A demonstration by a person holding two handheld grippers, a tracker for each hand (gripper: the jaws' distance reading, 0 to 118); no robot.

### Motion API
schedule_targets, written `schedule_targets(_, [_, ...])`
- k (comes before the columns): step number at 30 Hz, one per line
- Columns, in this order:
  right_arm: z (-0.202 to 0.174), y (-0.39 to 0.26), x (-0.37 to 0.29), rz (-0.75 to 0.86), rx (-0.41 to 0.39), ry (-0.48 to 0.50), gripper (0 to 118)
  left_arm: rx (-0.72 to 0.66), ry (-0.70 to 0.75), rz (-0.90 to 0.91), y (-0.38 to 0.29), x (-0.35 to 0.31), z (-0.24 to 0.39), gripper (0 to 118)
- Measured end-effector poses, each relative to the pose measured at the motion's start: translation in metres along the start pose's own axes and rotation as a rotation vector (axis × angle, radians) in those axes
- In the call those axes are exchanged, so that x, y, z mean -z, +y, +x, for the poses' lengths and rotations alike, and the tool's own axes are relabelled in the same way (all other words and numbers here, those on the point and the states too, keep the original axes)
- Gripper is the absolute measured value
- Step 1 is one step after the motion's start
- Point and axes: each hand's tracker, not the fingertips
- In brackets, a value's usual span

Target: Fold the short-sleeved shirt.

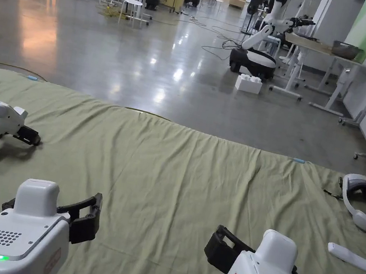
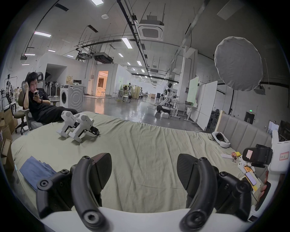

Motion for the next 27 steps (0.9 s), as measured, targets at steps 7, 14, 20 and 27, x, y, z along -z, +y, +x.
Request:
schedule_targets(7, [-0.004, 0.007, 0.003, -0.064, 0.047, -0.051, 118, -0.025, -0.033, -0.006, -0.001, -0.004, -0.003, 95])
schedule_targets(14, [-0.003, 0.012, 0.004, -0.076, 0.055, 0.0, 118, -0.018, -0.034, -0.01, -0.004, -0.006, 0.001, 95])
schedule_targets(20, [-0.007, 0.011, 0.009, -0.054, 0.004, -0.059, 118, 0.032, -0.032, -0.038, -0.008, -0.005, 0.013, 95])
schedule_targets(27, [-0.004, 0.005, 0.016, -0.081, -0.008, -0.059, 118, 0.059, -0.016, -0.037, -0.009, -0.003, 0.023, 95])
